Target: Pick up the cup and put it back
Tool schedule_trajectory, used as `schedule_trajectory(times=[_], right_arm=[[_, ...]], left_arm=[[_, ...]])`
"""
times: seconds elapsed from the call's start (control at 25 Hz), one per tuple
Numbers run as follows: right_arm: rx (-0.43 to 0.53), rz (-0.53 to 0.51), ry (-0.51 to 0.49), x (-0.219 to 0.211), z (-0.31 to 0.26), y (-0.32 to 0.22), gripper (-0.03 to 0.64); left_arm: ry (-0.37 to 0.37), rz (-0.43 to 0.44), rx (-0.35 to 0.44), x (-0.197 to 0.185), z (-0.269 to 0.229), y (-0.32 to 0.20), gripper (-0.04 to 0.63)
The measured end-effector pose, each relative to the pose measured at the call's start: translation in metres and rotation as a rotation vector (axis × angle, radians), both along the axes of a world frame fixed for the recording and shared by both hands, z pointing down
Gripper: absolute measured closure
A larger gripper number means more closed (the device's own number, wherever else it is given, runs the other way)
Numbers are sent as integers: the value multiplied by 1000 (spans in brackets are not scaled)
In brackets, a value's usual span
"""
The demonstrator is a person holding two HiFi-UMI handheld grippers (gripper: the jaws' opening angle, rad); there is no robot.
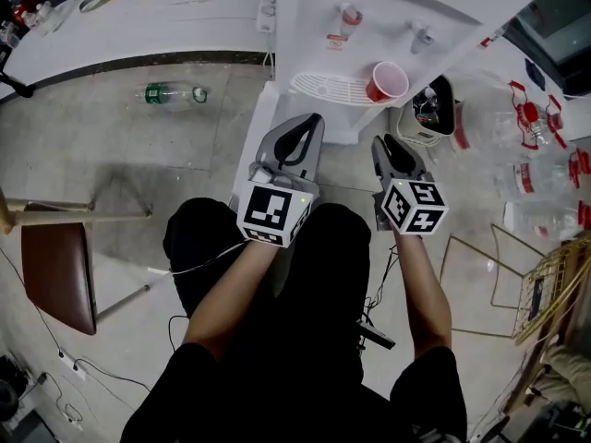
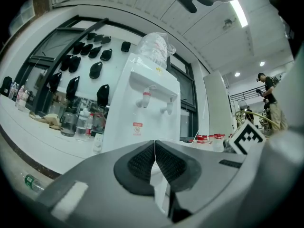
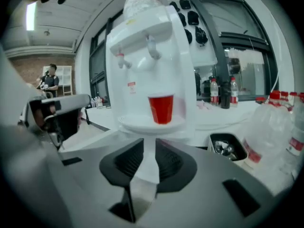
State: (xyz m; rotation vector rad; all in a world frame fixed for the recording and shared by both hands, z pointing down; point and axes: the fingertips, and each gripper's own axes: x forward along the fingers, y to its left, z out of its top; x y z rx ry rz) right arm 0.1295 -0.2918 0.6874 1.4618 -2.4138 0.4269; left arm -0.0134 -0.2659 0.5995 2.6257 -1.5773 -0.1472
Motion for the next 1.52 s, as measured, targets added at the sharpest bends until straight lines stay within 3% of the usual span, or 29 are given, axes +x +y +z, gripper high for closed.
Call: schedule_trajectory(times=[0.08,0.16,0.44,0.6,0.8,1.12,1.52], right_arm=[[-60,36,-8,1,28,2,589],[-118,56,-16,0,46,3,606],[-319,89,-17,-22,42,23,621],[-406,91,-13,-27,-9,45,621],[-488,98,-35,-26,-90,78,621],[-505,54,-46,-16,-237,132,621],[-441,-8,-106,-4,-392,191,621]], left_arm=[[-9,13,-12,4,1,7,588],[-14,40,-31,11,0,13,588],[-62,55,-109,11,-32,12,588],[-62,20,-215,-1,-75,23,588],[-40,-55,-287,-14,-157,45,588],[-65,-91,-296,3,-313,101,588],[-18,-136,-281,22,-459,186,588]])
